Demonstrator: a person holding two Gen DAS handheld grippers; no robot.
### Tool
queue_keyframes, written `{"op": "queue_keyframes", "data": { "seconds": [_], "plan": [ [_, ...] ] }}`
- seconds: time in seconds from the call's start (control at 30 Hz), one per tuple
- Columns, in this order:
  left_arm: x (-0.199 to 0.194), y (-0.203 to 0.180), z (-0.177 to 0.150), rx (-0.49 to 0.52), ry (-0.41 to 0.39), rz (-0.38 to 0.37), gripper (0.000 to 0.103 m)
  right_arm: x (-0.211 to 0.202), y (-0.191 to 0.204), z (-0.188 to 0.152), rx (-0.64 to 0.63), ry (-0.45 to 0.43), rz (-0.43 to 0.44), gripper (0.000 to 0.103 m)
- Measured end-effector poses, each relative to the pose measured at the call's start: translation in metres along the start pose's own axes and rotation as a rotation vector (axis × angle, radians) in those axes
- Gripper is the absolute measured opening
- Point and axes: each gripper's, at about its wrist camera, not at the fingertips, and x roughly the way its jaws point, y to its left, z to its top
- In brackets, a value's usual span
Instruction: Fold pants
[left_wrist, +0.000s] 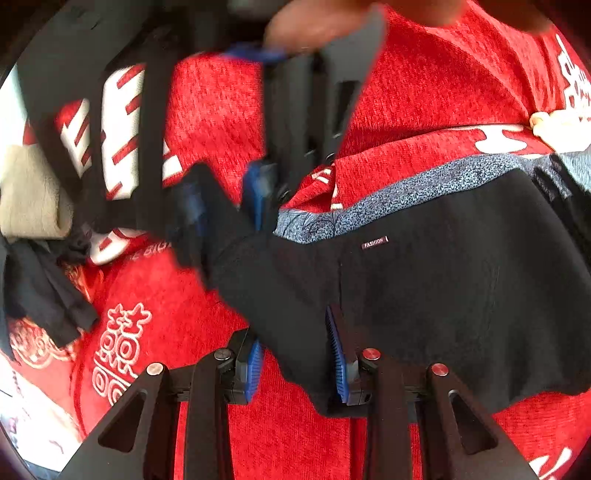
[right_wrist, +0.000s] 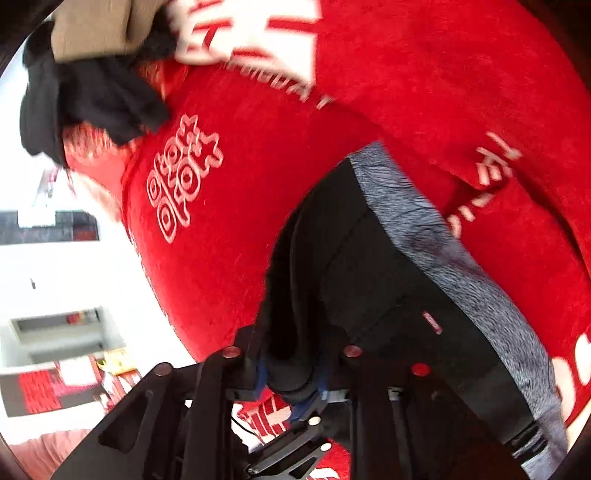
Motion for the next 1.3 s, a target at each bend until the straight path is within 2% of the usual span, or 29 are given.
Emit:
{"op": "queue_keyframes", "data": {
  "seconds": [0.17, 0.3, 0.4, 0.5, 0.63, 0.77, 0.93, 1.03, 1.1, 1.17, 1.2, 1.23, 1.3],
  "plan": [
    [-0.040, -0.009, 0.017, 0.045, -0.102, -0.018, 0.033, -0.060, -0.033, -0.047, 0.099, -0.200, 0.193, 0.020],
    [-0.088, -0.020, 0.045, 0.043, -0.173, -0.088, 0.033, -0.116, -0.062, -0.104, 0.181, -0.375, 0.321, 0.020],
    [-0.123, -0.041, 0.065, 0.056, -0.213, -0.165, 0.033, -0.153, -0.079, -0.152, 0.219, -0.490, 0.348, 0.020],
    [-0.151, -0.070, 0.084, 0.094, -0.240, -0.239, 0.033, -0.185, -0.101, -0.203, 0.258, -0.584, 0.335, 0.020],
    [-0.180, -0.129, 0.100, 0.174, -0.264, -0.334, 0.033, -0.210, -0.147, -0.283, 0.373, -0.688, 0.328, 0.020],
    [-0.189, -0.197, 0.103, 0.267, -0.243, -0.416, 0.033, -0.209, -0.207, -0.356, 0.537, -0.738, 0.335, 0.020],
    [-0.167, -0.287, 0.086, 0.394, -0.151, -0.495, 0.033, -0.166, -0.292, -0.431, 0.770, -0.733, 0.356, 0.020],
    [-0.150, -0.318, 0.072, 0.442, -0.084, -0.483, 0.033, -0.147, -0.315, -0.449, 0.814, -0.711, 0.369, 0.020],
    [-0.147, -0.322, 0.068, 0.451, -0.080, -0.466, 0.033, -0.142, -0.319, -0.446, 0.809, -0.709, 0.373, 0.020],
    [-0.147, -0.322, 0.065, 0.459, -0.074, -0.454, 0.047, -0.142, -0.320, -0.442, 0.800, -0.699, 0.347, 0.020],
    [-0.148, -0.317, 0.067, 0.443, -0.053, -0.473, 0.064, -0.144, -0.320, -0.441, 0.794, -0.695, 0.339, 0.020],
    [-0.149, -0.312, 0.068, 0.420, -0.042, -0.481, 0.074, -0.146, -0.321, -0.441, 0.791, -0.690, 0.332, 0.020],
    [-0.154, -0.298, 0.073, 0.371, -0.028, -0.508, 0.074, -0.150, -0.318, -0.438, 0.773, -0.661, 0.285, 0.020]
  ]
}}
